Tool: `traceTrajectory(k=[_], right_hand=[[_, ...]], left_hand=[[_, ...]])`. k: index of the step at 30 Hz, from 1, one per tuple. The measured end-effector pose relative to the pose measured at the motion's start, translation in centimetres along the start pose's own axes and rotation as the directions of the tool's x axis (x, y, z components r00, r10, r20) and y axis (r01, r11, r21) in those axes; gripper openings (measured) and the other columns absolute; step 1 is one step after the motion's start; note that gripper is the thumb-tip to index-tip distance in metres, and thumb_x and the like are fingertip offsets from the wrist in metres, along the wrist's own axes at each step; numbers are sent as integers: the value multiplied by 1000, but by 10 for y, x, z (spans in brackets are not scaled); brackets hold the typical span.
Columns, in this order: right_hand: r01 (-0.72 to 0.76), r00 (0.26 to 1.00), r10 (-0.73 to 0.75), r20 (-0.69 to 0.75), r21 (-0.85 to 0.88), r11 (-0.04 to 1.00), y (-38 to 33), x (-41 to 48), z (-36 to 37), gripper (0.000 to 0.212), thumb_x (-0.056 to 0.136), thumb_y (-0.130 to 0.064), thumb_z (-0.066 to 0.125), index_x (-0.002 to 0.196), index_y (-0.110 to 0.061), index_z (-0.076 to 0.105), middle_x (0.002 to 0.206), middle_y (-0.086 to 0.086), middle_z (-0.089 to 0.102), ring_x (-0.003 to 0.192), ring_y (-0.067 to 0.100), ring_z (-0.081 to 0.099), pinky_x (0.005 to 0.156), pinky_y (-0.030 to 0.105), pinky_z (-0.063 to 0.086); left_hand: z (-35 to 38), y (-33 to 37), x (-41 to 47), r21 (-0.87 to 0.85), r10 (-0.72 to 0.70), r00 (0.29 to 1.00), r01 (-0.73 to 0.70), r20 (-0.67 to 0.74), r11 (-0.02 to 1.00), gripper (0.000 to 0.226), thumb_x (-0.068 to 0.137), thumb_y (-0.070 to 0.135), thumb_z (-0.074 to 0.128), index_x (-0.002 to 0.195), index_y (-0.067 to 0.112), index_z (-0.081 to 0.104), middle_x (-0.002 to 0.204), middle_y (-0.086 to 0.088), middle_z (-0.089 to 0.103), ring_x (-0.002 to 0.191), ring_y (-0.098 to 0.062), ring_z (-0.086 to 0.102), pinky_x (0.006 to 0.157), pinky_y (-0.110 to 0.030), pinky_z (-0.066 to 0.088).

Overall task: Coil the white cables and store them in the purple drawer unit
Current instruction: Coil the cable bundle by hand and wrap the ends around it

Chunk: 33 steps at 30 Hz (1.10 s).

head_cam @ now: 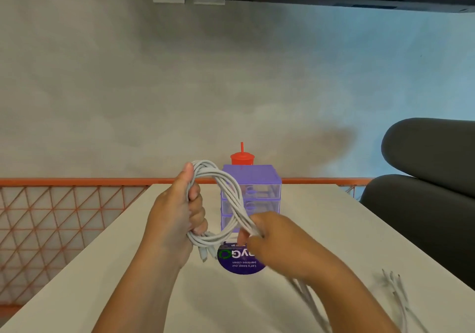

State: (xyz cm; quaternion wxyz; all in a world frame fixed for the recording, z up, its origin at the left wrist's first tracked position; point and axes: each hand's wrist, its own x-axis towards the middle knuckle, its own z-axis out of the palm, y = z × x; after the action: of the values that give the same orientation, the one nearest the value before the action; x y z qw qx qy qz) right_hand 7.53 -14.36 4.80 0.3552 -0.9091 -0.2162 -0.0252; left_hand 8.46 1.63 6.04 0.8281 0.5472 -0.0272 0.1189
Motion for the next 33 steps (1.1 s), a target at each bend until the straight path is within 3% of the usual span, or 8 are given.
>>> traceTrajectory(k=[6,11,14,17,20,24,27,33], right_hand=[[-41,934,-140,-330,-487,872,45,1,-46,11,92,-24,52,81,-27,54,76,-5,60,75,25,56,66,35,48],[-204,530,-541,-653,-718,666,72,6,-48,28,70,6,70,93,-11,68,66,7,63,52,29,56,60,37,46],[-83,770,-306,-560,-563,823,73,9,-43,28,78,0,65,97,-19,70,82,5,69,73,31,65,67,38,50],[-143,990,139,-35,-351,925,65,1,-44,17,89,-18,56,100,-29,64,93,-8,63,92,17,59,79,28,45],[-87,964,143,224,-244,966,59,-10,-52,44,83,-34,65,121,-42,47,106,-30,45,105,-1,47,86,17,38],[256,901,-219,-373,50,965,34,-11,-53,47,81,-35,67,118,-52,44,121,-31,47,107,-22,42,86,-3,32],[447,805,-426,-412,-52,893,18,-1,-26,42,78,-31,63,118,-42,57,120,-24,53,115,-11,45,92,0,31],[378,668,-548,-504,-405,832,14,12,3,48,78,-8,56,122,-24,53,104,-2,69,91,8,53,73,13,43]], left_hand=[[-7,-6,4,189,-68,997,58,47,980,46,88,46,49,57,16,33,42,6,18,31,-8,14,34,-16,17],[5,3,-11,102,-212,933,190,292,976,44,66,52,54,49,15,36,37,7,18,26,-6,14,34,-15,19],[6,1,-13,121,-239,929,213,282,970,46,65,55,53,49,16,35,36,7,18,26,-6,14,34,-14,19],[8,-5,-11,203,-238,946,194,221,960,45,66,53,56,51,17,34,40,6,18,30,-8,13,36,-17,17],[8,-7,-9,243,-234,955,187,181,952,48,82,47,52,48,17,35,41,5,18,32,-9,13,37,-19,16],[12,-8,-12,272,-251,953,200,169,941,49,88,42,49,48,16,36,40,5,19,32,-9,14,36,-19,17],[19,-9,-18,260,-285,939,230,194,938,49,88,39,48,47,16,36,39,5,18,30,-9,14,35,-18,19],[25,-3,-26,249,-287,933,231,219,941,46,85,43,50,51,16,35,40,6,19,30,-8,15,34,-17,18]])
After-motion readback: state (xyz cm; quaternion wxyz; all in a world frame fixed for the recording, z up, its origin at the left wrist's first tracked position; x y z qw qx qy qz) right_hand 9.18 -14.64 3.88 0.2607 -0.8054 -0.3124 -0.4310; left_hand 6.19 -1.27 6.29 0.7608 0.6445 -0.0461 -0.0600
